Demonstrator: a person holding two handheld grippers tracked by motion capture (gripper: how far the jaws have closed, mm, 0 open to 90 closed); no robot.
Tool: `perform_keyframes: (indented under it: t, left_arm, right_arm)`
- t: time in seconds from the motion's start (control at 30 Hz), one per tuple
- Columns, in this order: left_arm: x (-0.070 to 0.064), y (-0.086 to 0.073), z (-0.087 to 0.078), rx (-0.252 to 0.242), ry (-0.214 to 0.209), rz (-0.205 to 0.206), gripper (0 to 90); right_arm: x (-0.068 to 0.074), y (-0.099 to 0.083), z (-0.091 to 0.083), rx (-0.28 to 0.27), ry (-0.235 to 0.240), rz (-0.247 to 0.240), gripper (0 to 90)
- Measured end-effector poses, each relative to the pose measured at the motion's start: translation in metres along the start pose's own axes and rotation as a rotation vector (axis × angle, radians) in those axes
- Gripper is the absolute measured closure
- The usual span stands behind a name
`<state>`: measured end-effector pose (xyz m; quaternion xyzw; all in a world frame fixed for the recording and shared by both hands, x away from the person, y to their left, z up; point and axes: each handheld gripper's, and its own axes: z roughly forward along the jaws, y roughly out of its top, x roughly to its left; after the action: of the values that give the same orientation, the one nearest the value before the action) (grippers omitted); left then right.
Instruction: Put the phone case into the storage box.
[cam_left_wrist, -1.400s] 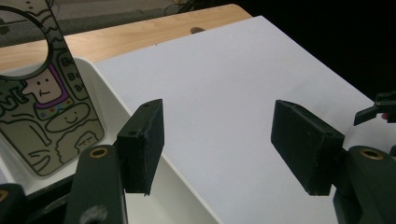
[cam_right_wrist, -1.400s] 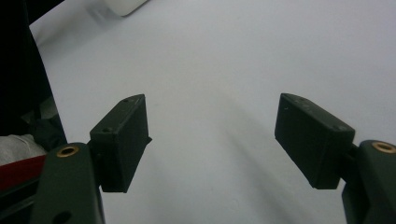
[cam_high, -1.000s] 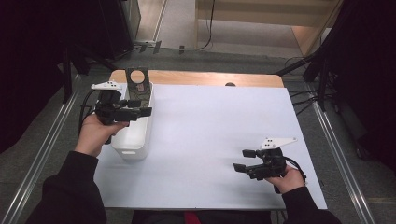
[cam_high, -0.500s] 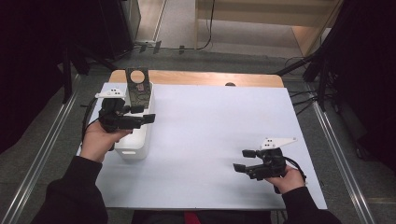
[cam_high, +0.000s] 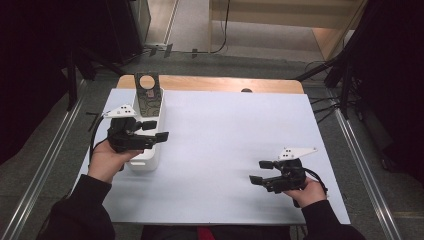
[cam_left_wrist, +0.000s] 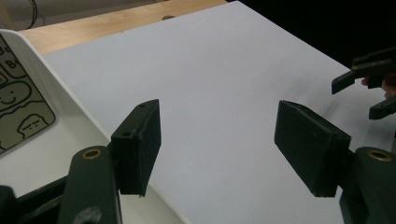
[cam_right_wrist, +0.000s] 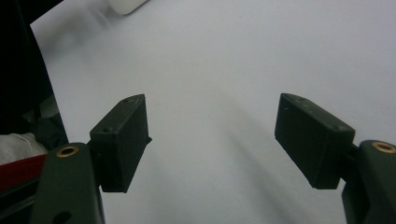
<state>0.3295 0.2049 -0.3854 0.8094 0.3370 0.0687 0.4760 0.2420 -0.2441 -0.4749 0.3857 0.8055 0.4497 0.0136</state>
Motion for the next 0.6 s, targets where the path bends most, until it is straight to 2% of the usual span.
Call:
perform_keyframes:
  t: [0.6]
  left_arm:
    - [-0.022,-0.021,0.003,-0.013,-0.028,0.071,30.3]
  right_arm:
    - [0.001,0.0,0.001,0.009,0.004,-0.003,25.2]
